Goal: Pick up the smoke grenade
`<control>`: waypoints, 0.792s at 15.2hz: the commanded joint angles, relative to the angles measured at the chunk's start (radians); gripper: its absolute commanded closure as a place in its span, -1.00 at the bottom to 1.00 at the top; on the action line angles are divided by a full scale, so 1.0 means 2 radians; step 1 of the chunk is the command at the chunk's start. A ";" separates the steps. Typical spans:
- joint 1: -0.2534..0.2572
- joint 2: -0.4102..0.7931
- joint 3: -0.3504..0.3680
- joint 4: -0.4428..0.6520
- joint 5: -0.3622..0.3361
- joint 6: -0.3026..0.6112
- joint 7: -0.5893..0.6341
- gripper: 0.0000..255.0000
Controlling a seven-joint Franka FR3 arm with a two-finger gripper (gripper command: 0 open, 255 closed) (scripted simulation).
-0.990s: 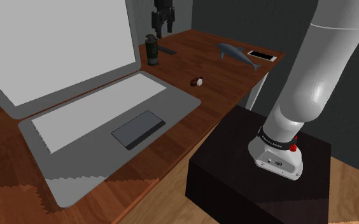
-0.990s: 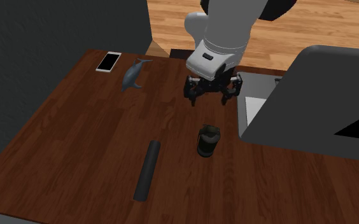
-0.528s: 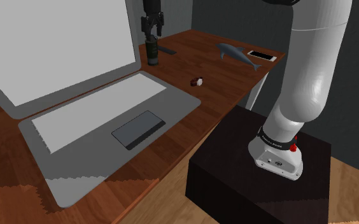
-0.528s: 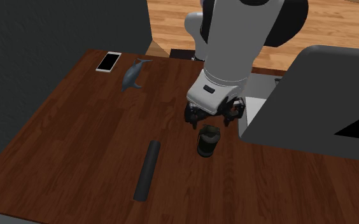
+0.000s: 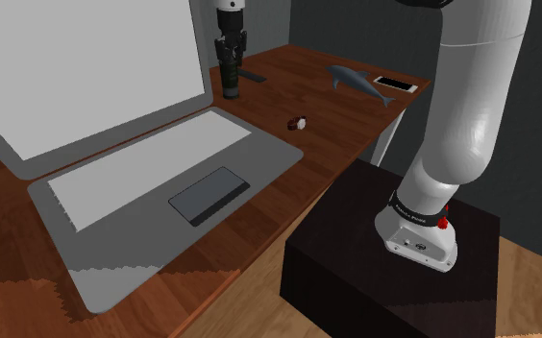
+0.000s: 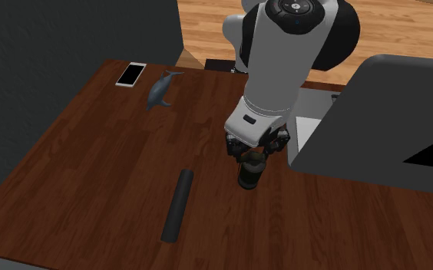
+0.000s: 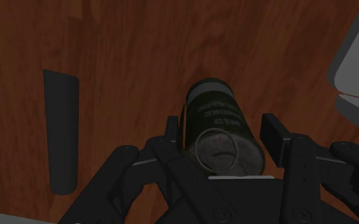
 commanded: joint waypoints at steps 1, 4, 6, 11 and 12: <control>0.000 0.000 0.000 -0.001 0.000 0.001 0.000 1.00; 0.000 0.000 0.000 0.000 0.000 0.000 0.000 1.00; 0.000 0.000 0.000 0.000 0.000 0.000 0.000 1.00; 0.000 0.000 0.000 0.019 0.000 -0.019 0.000 1.00; 0.000 0.000 0.000 0.026 0.000 -0.026 0.000 1.00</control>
